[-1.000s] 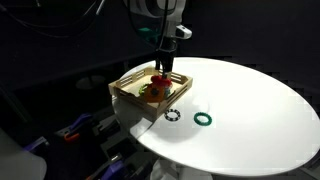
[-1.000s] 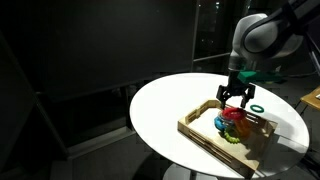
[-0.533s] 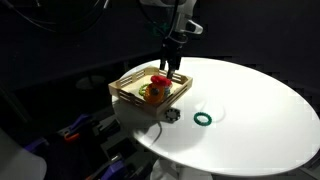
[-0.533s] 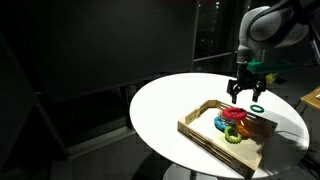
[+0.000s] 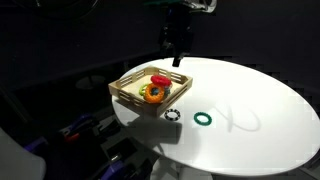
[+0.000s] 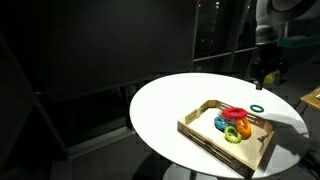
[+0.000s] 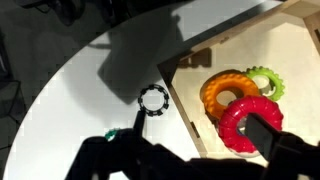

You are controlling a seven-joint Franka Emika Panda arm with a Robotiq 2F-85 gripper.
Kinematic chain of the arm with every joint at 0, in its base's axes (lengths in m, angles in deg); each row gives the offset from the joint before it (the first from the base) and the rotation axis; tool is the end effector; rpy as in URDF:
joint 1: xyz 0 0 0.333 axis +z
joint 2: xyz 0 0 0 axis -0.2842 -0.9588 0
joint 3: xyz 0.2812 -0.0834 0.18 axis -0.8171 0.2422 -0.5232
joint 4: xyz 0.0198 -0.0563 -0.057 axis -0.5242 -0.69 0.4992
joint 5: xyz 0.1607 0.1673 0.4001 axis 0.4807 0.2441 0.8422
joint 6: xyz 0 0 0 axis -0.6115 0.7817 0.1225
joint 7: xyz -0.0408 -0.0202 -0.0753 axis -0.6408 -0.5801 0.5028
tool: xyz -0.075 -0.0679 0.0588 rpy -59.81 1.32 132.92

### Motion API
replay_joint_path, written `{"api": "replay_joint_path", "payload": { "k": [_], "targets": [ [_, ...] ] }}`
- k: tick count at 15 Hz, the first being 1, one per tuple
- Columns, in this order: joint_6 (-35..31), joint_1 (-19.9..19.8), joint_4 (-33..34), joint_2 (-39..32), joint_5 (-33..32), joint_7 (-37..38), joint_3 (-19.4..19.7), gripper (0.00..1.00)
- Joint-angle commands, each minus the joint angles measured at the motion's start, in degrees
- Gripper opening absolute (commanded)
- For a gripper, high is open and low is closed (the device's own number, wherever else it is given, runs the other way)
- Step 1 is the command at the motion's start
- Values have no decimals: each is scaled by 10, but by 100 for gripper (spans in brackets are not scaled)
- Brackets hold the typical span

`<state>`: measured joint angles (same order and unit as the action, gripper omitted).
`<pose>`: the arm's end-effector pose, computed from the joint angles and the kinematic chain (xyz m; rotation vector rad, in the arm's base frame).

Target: Pick up the red ring from the table and put it in the tray

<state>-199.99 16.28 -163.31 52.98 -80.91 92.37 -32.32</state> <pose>0.5648 -0.0374 0.3033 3.0458 -0.4242 -0.4858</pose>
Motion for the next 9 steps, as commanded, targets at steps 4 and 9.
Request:
{"api": "replay_joint_path", "payload": {
  "k": [4, 9],
  "targets": [
    [130, -28, 8, 79, -17, -102, 5, 100],
    [165, -37, 2, 141, -41, -133, 10, 100]
  ]
}}
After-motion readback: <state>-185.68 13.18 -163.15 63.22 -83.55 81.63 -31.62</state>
